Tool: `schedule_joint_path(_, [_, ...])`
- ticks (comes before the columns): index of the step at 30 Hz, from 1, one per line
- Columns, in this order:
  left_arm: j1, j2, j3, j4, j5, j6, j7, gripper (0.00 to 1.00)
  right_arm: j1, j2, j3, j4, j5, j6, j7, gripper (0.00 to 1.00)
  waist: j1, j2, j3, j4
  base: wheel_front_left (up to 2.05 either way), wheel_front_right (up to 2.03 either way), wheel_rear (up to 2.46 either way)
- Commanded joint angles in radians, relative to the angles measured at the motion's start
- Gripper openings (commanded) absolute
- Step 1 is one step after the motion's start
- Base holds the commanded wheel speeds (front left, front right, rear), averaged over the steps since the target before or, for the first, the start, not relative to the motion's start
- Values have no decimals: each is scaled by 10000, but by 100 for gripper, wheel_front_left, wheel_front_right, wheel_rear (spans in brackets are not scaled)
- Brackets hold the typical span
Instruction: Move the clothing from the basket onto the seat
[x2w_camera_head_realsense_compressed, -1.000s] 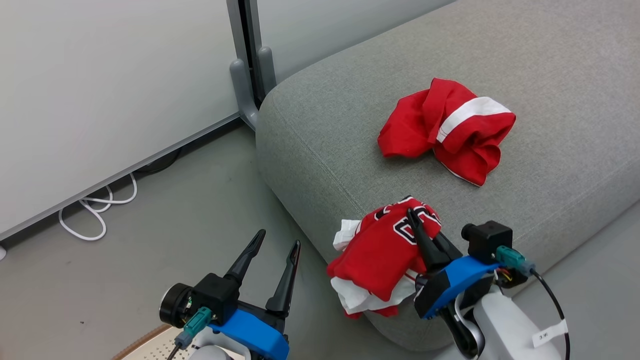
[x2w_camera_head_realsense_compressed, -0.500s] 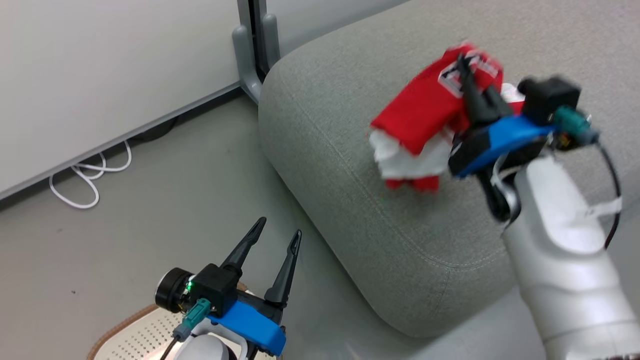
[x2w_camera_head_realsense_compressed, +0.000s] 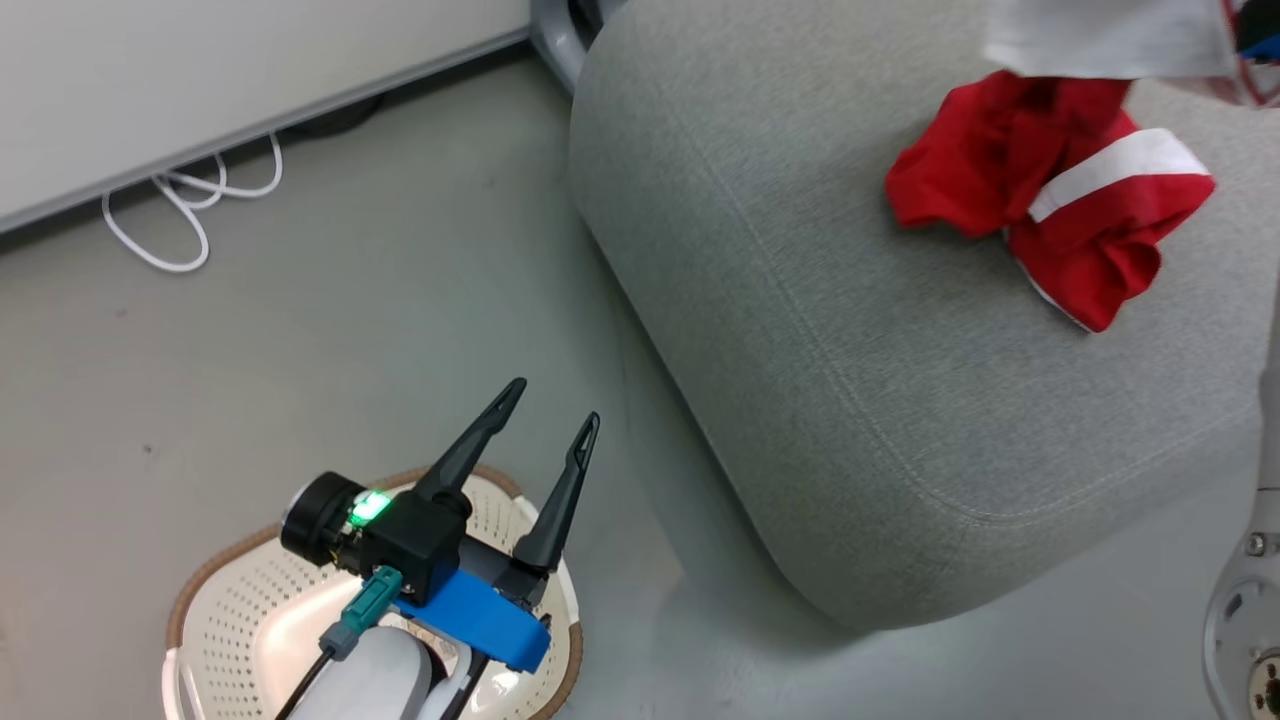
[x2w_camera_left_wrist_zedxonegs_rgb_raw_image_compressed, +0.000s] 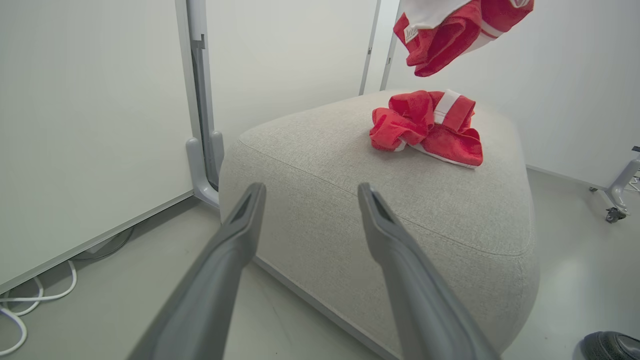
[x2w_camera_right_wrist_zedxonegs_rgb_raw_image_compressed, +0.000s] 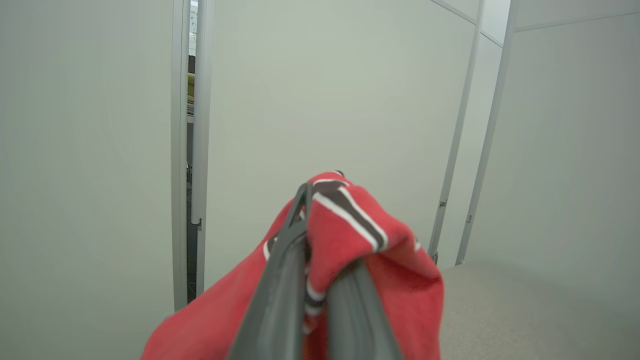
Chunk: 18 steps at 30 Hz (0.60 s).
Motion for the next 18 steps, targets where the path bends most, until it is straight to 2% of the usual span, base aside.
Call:
schedule_joint_path(1, [-269, 174, -30, -202, 115, -13, -47, 100, -62, -186, -299, -81, -98, 6, 51, 0, -1, 0, 620, 379, 0, 0, 0])
schedule_joint_path(7, [-463, 549, -169, -643, 224, -13, -46, 100, 481, -158, -1049, 260, -248, 6, -311, 0, -1, 0, 1426, 563, 0, 0, 0])
schedule_joint_path(18, [-697, 866, -338, -1042, 264, -13, -47, 100, 1219, -54, -2228, 1842, -1026, 6, -883, 0, -1, 0, 2189, 848, 0, 0, 0])
